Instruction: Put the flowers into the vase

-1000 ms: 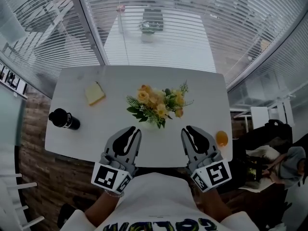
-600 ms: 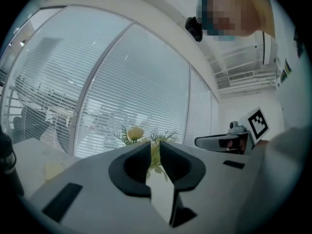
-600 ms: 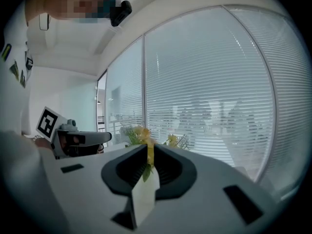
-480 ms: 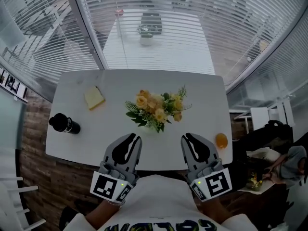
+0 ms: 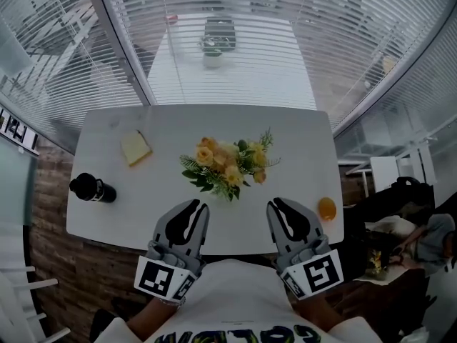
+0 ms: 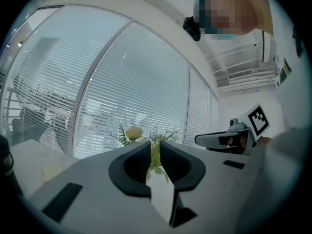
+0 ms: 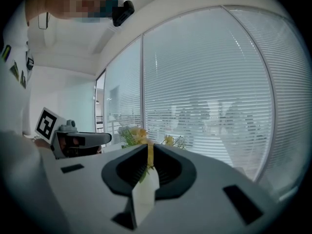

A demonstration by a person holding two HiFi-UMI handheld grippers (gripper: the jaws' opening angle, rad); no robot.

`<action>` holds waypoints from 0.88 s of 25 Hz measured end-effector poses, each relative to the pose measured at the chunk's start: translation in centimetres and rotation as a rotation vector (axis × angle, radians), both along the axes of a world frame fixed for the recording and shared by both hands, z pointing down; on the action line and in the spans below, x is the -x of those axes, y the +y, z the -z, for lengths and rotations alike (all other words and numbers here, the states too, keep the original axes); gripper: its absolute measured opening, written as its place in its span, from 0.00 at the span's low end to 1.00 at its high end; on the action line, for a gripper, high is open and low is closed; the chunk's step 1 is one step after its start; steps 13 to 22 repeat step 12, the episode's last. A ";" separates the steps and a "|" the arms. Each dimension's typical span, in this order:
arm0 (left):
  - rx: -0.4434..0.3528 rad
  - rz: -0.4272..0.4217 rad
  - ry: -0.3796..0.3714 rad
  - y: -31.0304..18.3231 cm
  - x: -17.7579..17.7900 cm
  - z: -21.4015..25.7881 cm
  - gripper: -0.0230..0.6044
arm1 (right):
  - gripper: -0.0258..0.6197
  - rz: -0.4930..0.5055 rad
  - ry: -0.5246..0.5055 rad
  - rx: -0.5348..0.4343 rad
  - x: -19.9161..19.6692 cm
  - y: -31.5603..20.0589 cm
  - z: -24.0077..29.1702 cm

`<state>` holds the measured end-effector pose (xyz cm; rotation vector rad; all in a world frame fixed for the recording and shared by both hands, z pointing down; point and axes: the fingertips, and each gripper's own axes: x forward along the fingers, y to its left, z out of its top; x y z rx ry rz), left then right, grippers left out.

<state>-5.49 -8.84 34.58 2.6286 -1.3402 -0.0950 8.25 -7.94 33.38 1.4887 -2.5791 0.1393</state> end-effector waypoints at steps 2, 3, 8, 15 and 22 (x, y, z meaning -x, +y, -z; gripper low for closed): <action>0.005 0.002 -0.001 -0.1 0.0 -0.1 0.14 | 0.11 0.000 -0.003 0.001 -0.1 -0.1 0.0; 0.007 0.004 -0.001 -0.1 0.0 -0.2 0.14 | 0.11 0.000 -0.005 0.001 -0.2 -0.1 0.0; 0.013 0.005 -0.002 -0.2 -0.2 -0.4 0.14 | 0.11 0.003 -0.010 0.002 -0.4 -0.3 -0.2; 0.012 0.006 -0.002 -0.1 -0.3 -0.6 0.14 | 0.11 0.005 -0.011 -0.001 -0.4 -0.3 -0.2; 0.012 0.006 -0.002 -0.1 -0.3 -0.6 0.14 | 0.11 0.005 -0.011 -0.001 -0.4 -0.3 -0.2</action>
